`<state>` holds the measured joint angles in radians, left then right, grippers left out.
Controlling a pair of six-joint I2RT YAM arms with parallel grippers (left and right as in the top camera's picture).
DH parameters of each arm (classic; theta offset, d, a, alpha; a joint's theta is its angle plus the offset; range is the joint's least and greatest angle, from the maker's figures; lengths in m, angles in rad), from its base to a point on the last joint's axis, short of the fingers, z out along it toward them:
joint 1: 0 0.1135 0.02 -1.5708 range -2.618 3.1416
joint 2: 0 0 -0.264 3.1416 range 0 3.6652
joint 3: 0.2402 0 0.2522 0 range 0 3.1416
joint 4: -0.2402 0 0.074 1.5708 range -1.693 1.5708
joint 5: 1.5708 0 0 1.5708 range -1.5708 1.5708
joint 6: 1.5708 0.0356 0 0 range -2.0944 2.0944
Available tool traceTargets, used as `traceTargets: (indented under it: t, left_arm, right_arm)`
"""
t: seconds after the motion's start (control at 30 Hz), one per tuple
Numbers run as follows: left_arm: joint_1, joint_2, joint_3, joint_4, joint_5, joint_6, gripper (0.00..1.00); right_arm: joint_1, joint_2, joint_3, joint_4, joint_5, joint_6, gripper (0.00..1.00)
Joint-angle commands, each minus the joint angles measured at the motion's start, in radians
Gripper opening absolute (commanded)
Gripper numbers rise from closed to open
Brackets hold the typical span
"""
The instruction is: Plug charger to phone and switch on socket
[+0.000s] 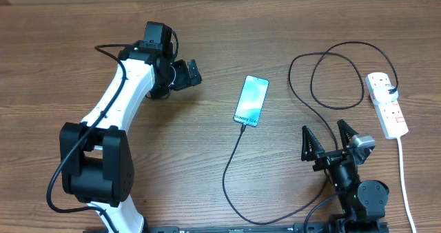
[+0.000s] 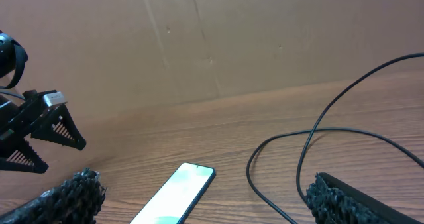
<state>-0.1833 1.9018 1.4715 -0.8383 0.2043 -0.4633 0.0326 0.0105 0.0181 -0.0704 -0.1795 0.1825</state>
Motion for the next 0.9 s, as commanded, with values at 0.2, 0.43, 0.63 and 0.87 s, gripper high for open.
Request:
traceTargets:
  t: [0.2,0.43,0.63,0.87]
  left_arm:
    - [0.0,-0.025,0.001,0.002,-0.009,0.018,1.0]
    - [0.0,-0.025,0.001,0.002,-0.01,0.018,0.99]
    - [-0.002,-0.026,0.001,0.002,-0.01,0.018,1.0]
    - [-0.039,-0.122,0.001,0.001,-0.013,0.018,0.99]
  right_arm:
    - [0.0,-0.008,-0.01,0.004,-0.002,0.0,1.0]
    - [0.0,-0.008,-0.01,0.004,-0.002,0.0,1.0]
    - [0.0,-0.008,-0.01,0.004,-0.002,0.0,1.0]
    - [0.0,-0.008,-0.01,0.004,-0.002,0.0,1.0]
